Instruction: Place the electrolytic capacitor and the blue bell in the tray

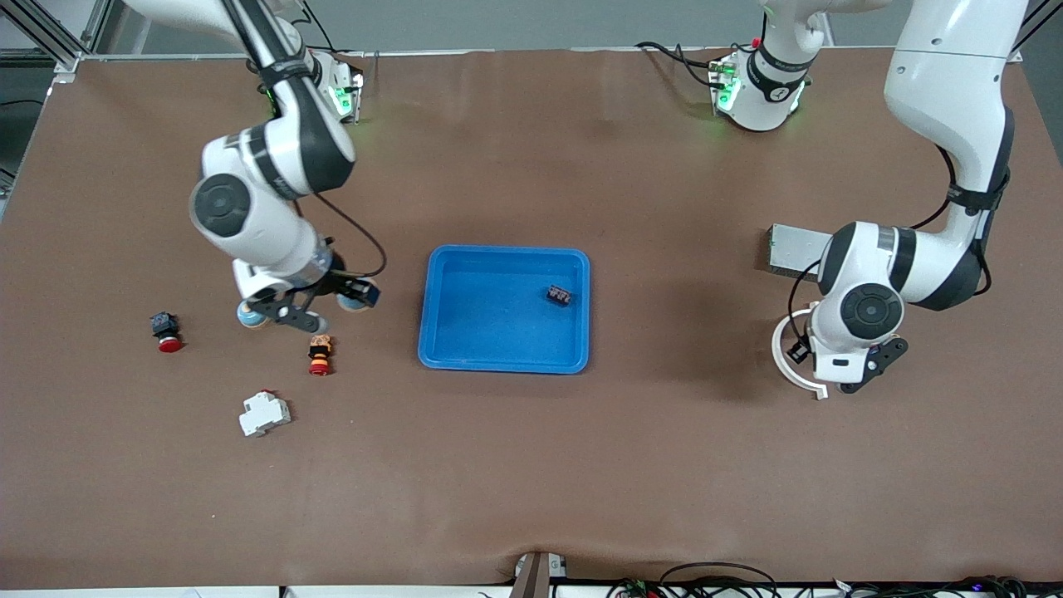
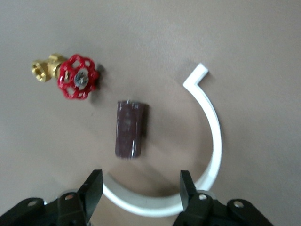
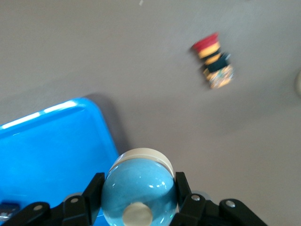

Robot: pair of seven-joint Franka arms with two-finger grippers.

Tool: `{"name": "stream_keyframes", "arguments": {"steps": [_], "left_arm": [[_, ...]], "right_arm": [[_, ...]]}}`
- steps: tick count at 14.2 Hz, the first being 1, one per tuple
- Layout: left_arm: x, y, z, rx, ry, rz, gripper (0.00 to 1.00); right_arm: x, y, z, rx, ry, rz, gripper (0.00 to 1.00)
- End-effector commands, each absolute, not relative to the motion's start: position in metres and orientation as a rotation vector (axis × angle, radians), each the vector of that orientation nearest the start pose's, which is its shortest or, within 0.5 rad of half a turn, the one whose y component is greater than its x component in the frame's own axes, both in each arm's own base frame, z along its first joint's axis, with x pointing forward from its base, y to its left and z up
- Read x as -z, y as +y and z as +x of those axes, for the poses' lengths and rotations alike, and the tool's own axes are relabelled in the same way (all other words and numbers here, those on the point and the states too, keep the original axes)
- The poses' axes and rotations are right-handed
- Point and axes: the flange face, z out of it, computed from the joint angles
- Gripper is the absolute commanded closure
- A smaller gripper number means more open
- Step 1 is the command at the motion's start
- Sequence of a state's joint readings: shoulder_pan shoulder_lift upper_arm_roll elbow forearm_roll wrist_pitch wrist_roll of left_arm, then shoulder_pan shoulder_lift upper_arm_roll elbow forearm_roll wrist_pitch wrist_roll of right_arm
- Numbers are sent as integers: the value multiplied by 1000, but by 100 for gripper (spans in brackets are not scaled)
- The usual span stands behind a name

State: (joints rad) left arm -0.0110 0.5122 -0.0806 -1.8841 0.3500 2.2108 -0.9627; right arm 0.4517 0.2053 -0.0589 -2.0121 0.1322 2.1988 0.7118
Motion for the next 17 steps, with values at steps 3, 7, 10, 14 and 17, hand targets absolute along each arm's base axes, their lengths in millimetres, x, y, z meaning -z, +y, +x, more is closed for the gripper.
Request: {"name": "stream_keyframes", "arguments": {"steps": [3,7,10,14,17], "left_arm": [[-193,-33,607,-15,-796,-2731,30],[-179,-24,598,-4,-729,-2721,33],[-178,-19,598,5,-728,-2722,60],[-198,-23,597,29,-725,-2720,100],[-233,-50,597,47,-714,-2716,100]], "right_arm": [[-342,278,510,-23,744,-2954,100],[-310,308,487,-32,770,-2960,100],[-294,313,482,-24,821,-2948,100],[-257,331,470,11,847,-2925,100],[-229,336,469,7,848,-2942,100]]}}
